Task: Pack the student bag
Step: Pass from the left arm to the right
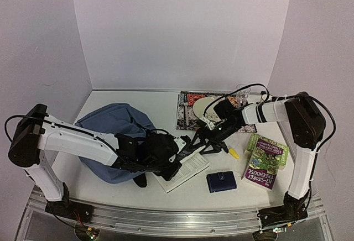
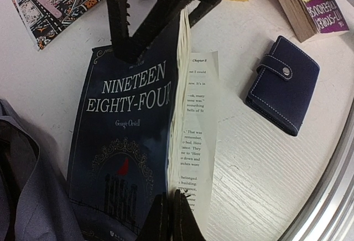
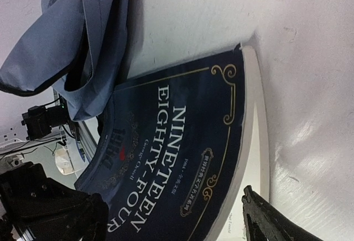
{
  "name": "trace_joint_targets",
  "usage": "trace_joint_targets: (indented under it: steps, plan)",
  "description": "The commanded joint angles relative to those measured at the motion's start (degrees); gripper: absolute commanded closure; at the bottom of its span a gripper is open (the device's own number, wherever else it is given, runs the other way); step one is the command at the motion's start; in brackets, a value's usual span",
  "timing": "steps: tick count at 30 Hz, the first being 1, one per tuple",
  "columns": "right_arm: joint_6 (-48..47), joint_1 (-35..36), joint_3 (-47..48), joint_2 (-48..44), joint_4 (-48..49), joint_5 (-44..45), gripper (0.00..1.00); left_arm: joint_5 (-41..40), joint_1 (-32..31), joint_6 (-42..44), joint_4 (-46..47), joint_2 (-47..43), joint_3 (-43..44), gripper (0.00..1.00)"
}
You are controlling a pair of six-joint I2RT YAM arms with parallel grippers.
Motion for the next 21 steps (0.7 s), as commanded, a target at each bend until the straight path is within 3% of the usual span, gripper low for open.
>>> trace_joint_targets:
  steps: [1, 6, 21]
  plan:
    - [0.06, -0.13, -3.33, -2.55, -2.26, -3.52, 0.19, -2.12, 0.33, -0.98, 4.88, -3.15, -0.99, 1.00]
    - [0.83, 0.05, -3.80, -2.28, -0.76, -6.16, 0.27, -1.02, 0.33, -0.23, 6.17, -3.11, -1.90, 1.00]
    - [2.57, 0.01, 2.20, 6.83, 2.29, -12.29, 0.33, 1.32, -0.22, 3.73, 12.22, -5.14, -7.89, 1.00]
